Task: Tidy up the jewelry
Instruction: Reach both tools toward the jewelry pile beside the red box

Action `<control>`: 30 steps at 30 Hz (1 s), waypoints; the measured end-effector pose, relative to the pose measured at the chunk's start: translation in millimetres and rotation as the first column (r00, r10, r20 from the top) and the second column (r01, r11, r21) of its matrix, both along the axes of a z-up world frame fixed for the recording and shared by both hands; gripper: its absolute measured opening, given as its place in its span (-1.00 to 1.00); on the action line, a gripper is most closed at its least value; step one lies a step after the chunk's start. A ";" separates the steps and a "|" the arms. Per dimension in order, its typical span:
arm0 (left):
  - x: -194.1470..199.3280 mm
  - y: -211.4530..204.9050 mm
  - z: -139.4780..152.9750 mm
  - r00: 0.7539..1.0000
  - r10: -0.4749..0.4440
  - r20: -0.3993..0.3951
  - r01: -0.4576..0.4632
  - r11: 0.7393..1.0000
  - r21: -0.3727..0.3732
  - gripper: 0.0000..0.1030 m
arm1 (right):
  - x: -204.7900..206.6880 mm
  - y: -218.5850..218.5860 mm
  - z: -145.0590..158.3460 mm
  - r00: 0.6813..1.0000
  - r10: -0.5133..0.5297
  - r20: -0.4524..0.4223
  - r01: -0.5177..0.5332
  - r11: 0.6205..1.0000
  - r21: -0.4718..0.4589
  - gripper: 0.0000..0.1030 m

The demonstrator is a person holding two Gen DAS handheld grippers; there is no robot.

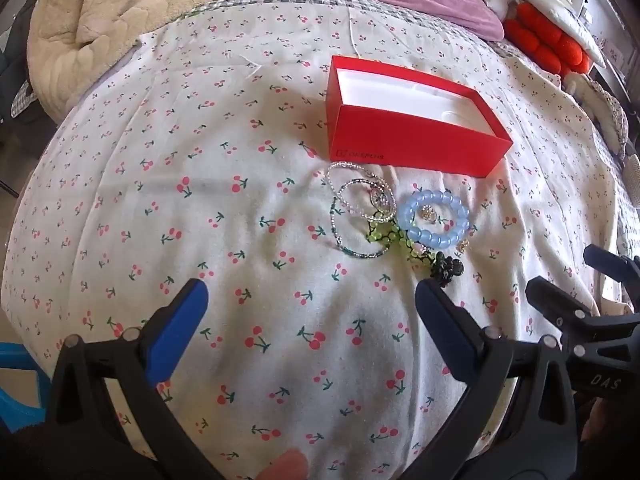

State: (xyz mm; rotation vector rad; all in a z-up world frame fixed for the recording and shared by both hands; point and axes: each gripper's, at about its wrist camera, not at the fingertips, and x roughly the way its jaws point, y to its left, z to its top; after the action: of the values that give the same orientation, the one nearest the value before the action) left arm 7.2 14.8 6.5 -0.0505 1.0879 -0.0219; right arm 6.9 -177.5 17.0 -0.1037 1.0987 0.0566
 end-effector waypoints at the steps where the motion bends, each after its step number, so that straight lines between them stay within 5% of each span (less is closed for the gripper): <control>1: 1.3 0.7 1.1 1.000 -0.010 0.001 0.010 1.000 0.007 1.00 | 0.3 0.4 2.8 1.000 0.013 0.004 -0.014 1.000 0.016 1.00; 7: 13.5 10.9 14.8 0.999 -0.039 0.018 0.038 0.999 0.035 1.00 | 9.3 5.3 22.6 0.998 0.063 0.024 -0.063 0.997 0.034 1.00; 13: 35.1 21.3 18.9 0.994 -0.089 -0.057 0.084 0.993 -0.087 1.00 | 35.6 -0.5 27.1 0.993 0.104 -0.062 -0.094 0.984 0.152 0.98; 17: 51.6 26.8 21.0 0.993 -0.105 -0.048 0.096 0.982 -0.164 0.99 | 58.1 -5.1 22.9 0.987 0.114 -0.110 -0.087 0.970 0.226 0.69; 23: 74.6 38.4 0.4 0.992 -0.113 -0.053 0.095 0.960 -0.265 0.51 | 82.0 -13.6 -14.0 0.975 0.115 -0.190 -0.047 0.943 0.331 0.07; 27: 87.6 45.4 -20.4 0.988 -0.078 -0.131 0.021 0.922 -0.387 0.09 | 90.1 -14.8 -36.5 0.965 0.110 -0.240 -0.018 0.935 0.354 -0.14; 30: 95.3 37.9 -24.7 0.985 -0.105 -0.140 0.043 0.918 -0.393 -0.02 | 96.7 -14.1 -45.8 0.964 0.108 -0.241 -0.017 0.937 0.349 -0.29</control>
State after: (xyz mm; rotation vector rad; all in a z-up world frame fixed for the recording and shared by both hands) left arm 102.5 52.7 -18.2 -0.3757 1.2316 -0.3089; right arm 103.6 -191.6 -28.7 0.1894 1.3291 0.3274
